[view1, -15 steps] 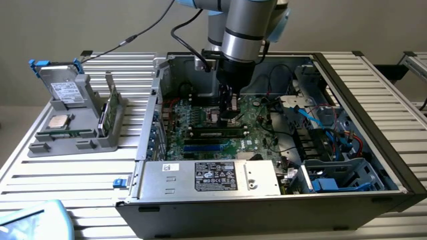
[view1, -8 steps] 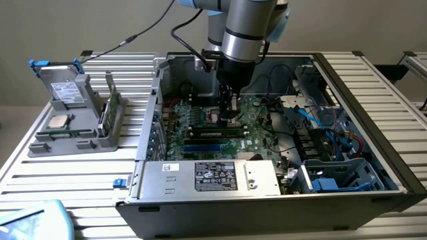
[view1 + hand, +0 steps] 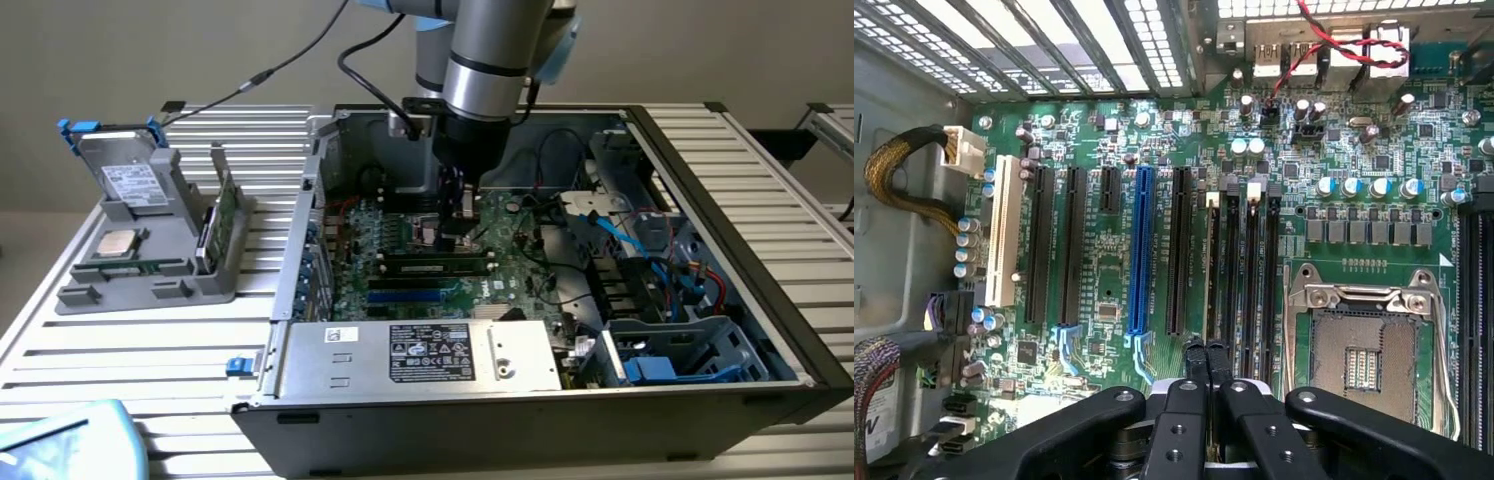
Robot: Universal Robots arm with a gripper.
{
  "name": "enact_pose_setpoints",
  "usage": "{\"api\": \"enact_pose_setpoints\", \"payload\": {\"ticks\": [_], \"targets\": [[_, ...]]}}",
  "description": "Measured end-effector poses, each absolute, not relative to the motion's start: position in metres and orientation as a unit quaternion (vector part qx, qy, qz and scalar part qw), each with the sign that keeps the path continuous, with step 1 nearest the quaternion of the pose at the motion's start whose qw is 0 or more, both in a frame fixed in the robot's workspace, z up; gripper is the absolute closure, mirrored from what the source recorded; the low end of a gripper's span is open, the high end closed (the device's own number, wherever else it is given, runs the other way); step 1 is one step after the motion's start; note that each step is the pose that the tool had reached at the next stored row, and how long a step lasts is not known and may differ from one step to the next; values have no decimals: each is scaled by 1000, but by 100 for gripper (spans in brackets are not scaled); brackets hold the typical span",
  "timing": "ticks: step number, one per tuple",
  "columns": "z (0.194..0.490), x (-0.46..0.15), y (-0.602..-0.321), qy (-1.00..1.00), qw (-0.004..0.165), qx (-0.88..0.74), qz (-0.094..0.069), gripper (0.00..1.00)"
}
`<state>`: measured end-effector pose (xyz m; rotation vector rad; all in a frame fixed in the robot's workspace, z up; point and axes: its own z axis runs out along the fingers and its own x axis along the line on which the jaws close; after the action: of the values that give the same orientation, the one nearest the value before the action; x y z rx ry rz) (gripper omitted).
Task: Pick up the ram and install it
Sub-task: 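Press down the ram until it locks into place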
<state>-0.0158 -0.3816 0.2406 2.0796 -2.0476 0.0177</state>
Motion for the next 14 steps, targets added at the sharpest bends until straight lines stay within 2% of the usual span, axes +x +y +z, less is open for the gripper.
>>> {"api": "enact_pose_setpoints", "payload": {"ticks": [5, 14], "targets": [[243, -16, -382, -707, 111, 698, 7, 90], [243, -16, -382, -730, 120, 672, 17, 90]]}}
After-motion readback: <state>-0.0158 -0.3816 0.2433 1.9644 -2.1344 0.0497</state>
